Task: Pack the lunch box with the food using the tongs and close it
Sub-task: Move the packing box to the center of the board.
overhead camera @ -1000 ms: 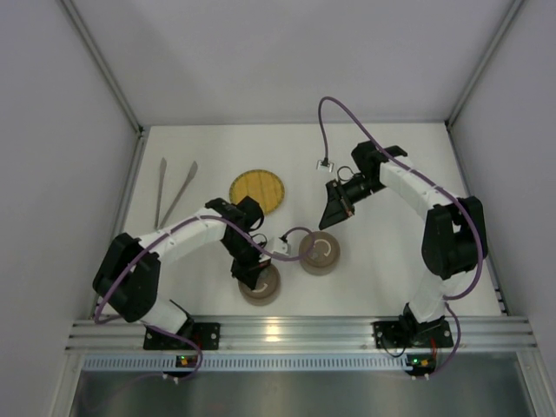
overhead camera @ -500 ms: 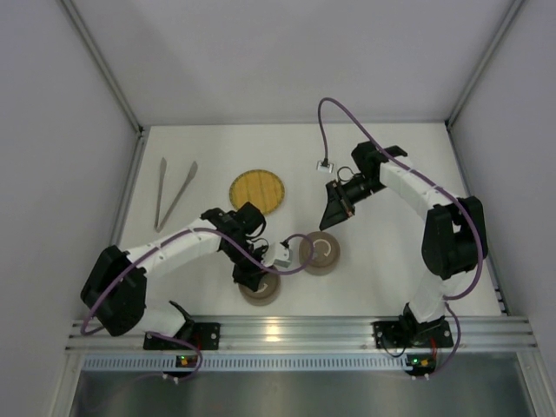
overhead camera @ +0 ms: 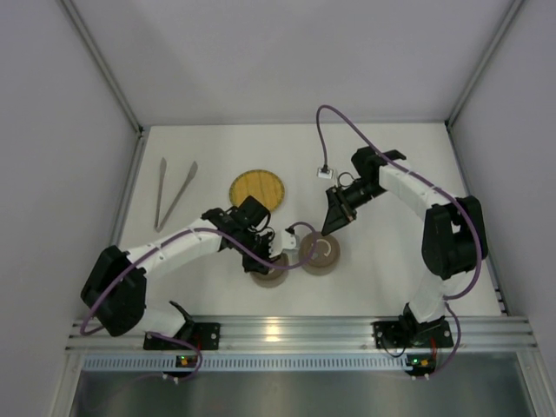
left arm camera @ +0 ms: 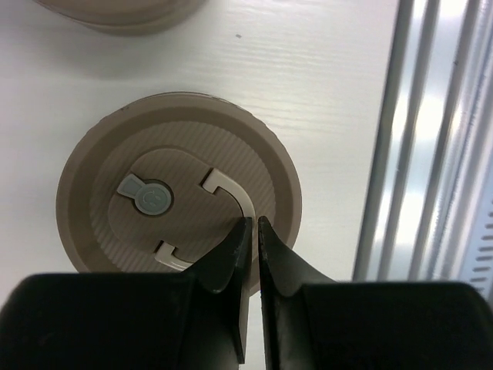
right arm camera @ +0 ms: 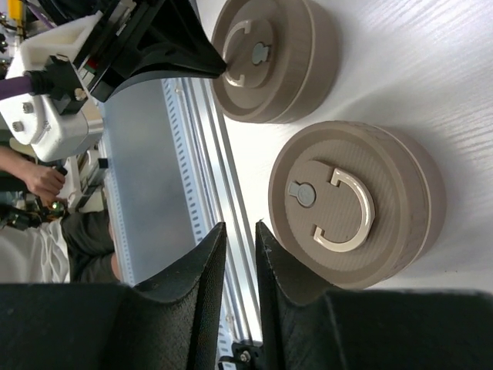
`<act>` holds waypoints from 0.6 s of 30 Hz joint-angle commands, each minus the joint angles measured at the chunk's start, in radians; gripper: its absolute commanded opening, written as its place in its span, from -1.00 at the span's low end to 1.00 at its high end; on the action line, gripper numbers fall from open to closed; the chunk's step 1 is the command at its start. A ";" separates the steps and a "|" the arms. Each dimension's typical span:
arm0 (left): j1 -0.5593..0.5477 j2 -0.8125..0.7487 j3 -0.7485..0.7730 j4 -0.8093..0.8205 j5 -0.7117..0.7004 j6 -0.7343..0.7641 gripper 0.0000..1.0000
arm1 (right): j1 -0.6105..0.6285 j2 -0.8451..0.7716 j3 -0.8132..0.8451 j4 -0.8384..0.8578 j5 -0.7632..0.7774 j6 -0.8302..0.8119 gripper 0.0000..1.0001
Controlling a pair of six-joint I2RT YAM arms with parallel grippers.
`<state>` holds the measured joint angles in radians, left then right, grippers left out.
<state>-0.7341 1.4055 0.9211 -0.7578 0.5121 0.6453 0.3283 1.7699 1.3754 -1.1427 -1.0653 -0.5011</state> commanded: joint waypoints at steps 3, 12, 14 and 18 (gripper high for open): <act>0.004 0.092 0.005 0.156 -0.218 0.027 -0.72 | -0.021 -0.035 -0.012 0.034 0.019 0.001 -0.55; 0.004 0.105 0.041 0.146 -0.193 0.031 -0.60 | -0.077 -0.029 -0.041 0.101 0.117 0.055 -0.52; 0.004 0.098 0.045 0.130 -0.178 0.037 -0.52 | -0.080 -0.029 -0.039 0.100 0.105 0.052 -0.51; 0.004 0.047 0.059 0.103 -0.123 0.050 -0.30 | -0.083 -0.041 -0.013 0.103 0.087 0.068 -0.50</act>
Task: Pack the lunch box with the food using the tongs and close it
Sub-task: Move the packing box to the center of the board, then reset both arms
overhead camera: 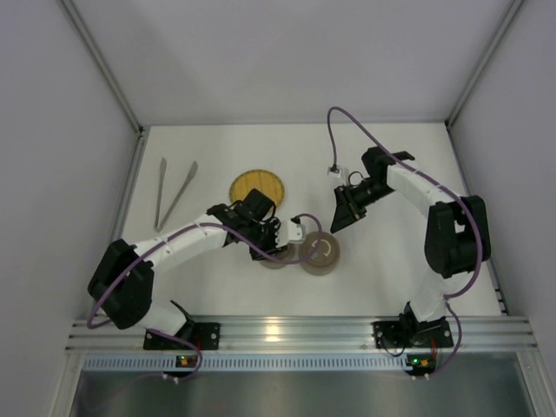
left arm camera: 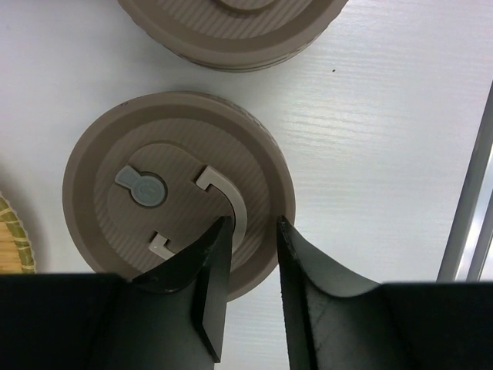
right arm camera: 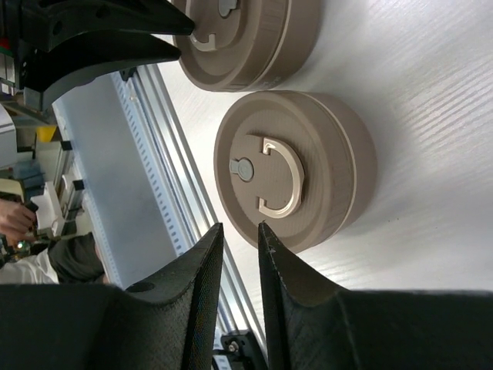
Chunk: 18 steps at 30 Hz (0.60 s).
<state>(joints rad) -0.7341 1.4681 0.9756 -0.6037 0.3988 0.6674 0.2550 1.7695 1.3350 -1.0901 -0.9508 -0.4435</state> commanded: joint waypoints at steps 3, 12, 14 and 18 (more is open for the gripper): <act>0.004 -0.054 0.047 -0.086 0.023 0.024 -0.26 | -0.010 -0.053 0.082 0.053 -0.037 0.041 -0.50; 0.006 -0.179 0.253 -0.228 0.147 -0.063 -0.07 | -0.016 -0.128 0.208 0.152 -0.037 0.184 -0.47; 0.018 -0.206 0.267 -0.226 0.143 -0.100 0.27 | -0.036 -0.151 0.201 0.197 -0.037 0.227 -0.44; 0.114 -0.262 0.294 -0.216 0.181 -0.208 0.97 | -0.092 -0.240 0.156 0.318 -0.026 0.357 -0.15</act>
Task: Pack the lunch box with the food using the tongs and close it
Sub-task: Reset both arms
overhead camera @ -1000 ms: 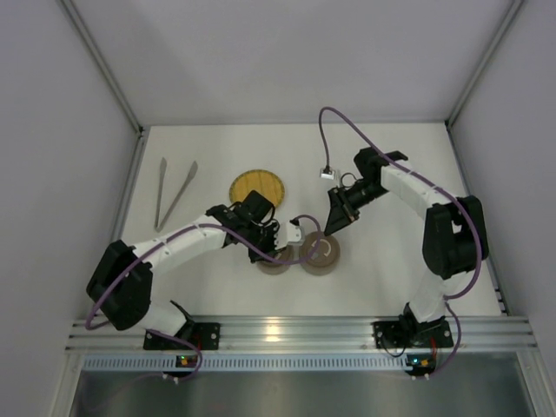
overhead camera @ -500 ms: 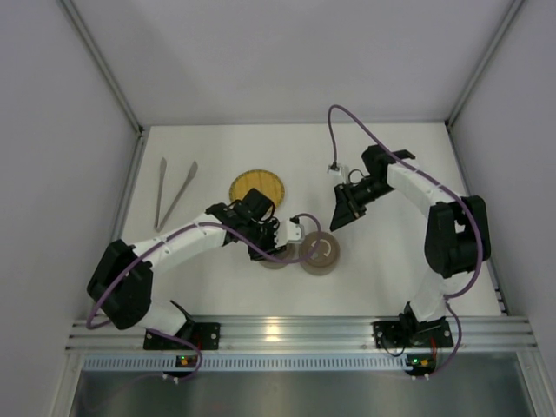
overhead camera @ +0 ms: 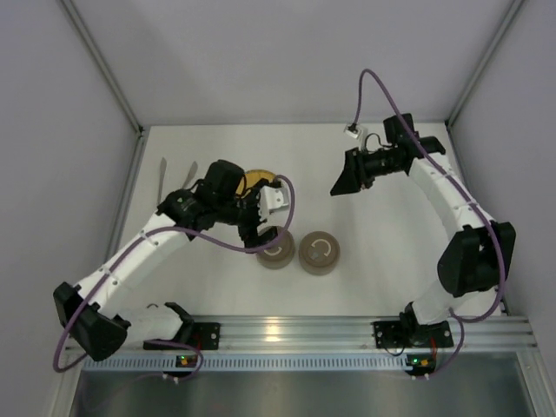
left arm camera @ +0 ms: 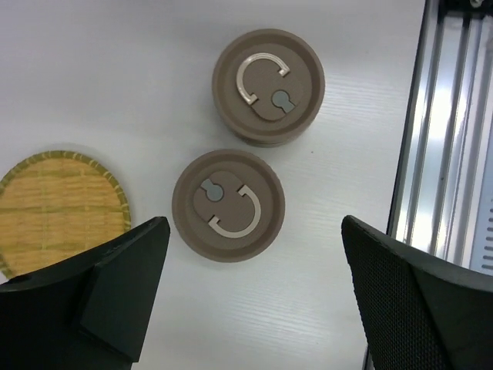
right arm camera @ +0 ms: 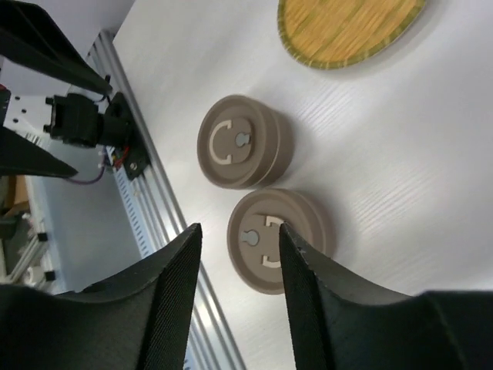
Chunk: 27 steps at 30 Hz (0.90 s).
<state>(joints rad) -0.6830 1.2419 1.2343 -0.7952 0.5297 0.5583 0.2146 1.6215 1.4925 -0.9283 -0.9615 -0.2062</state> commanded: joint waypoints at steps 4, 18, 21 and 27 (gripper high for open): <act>0.207 -0.073 0.065 0.055 0.017 -0.227 0.97 | -0.148 -0.185 -0.099 0.261 -0.025 0.198 0.42; 0.749 0.099 0.013 0.151 -0.065 -0.555 0.97 | -0.557 -0.345 -0.315 0.293 0.268 0.042 0.99; 0.786 0.116 -0.053 0.210 -0.114 -0.554 0.97 | -0.557 -0.385 -0.441 0.409 0.371 0.039 0.99; 0.816 0.103 -0.121 0.252 -0.189 -0.546 0.97 | -0.554 -0.380 -0.532 0.451 0.440 0.016 0.99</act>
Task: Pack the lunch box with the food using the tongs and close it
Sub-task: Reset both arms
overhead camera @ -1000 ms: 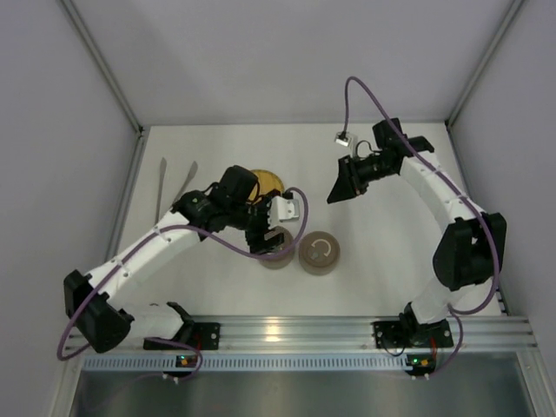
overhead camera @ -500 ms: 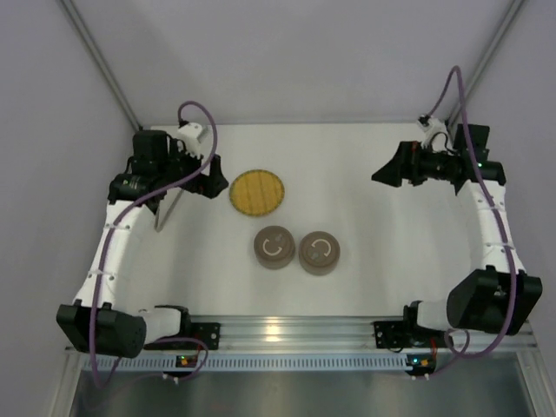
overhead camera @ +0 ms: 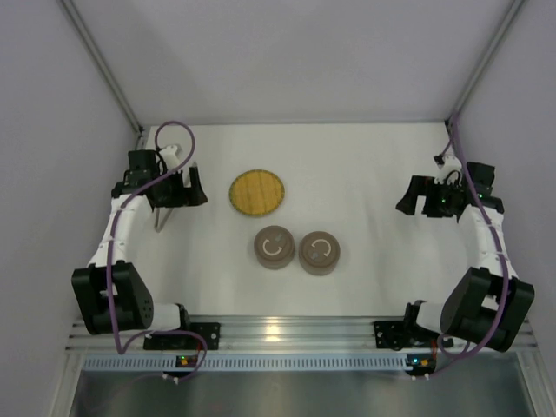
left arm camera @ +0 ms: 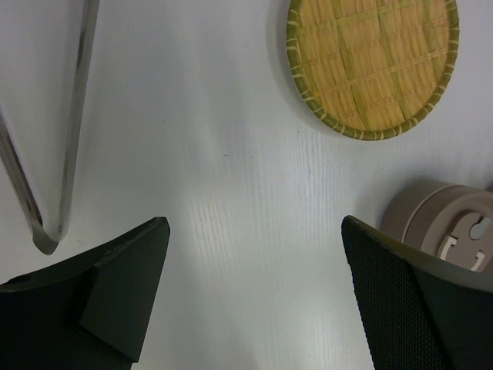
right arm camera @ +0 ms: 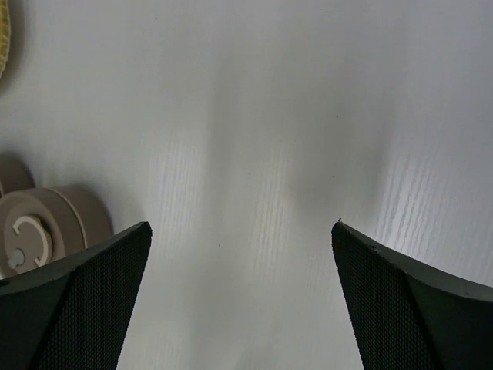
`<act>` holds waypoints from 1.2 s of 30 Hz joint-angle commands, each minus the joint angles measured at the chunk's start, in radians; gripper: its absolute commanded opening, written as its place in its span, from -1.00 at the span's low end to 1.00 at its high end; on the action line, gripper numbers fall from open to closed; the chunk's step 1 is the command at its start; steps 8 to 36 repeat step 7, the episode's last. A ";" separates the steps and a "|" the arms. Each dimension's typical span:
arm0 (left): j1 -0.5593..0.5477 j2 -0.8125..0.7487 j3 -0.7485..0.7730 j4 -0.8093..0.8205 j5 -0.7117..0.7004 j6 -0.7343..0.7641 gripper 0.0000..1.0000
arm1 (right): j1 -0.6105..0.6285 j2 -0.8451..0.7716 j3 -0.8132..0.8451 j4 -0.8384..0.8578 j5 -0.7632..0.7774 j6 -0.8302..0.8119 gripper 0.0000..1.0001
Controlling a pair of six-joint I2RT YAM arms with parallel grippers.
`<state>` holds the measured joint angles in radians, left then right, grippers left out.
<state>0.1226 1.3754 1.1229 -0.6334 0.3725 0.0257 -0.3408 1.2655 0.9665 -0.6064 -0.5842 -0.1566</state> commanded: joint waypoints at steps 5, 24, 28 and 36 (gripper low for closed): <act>0.012 -0.079 -0.038 0.106 -0.040 -0.023 0.97 | 0.002 -0.032 -0.002 0.131 0.057 -0.029 0.99; 0.011 -0.098 -0.044 0.113 -0.037 -0.015 0.97 | 0.002 -0.035 0.006 0.128 0.060 -0.032 0.99; 0.011 -0.098 -0.044 0.113 -0.037 -0.015 0.97 | 0.002 -0.035 0.006 0.128 0.060 -0.032 0.99; 0.011 -0.098 -0.044 0.113 -0.037 -0.015 0.97 | 0.002 -0.035 0.006 0.128 0.060 -0.032 0.99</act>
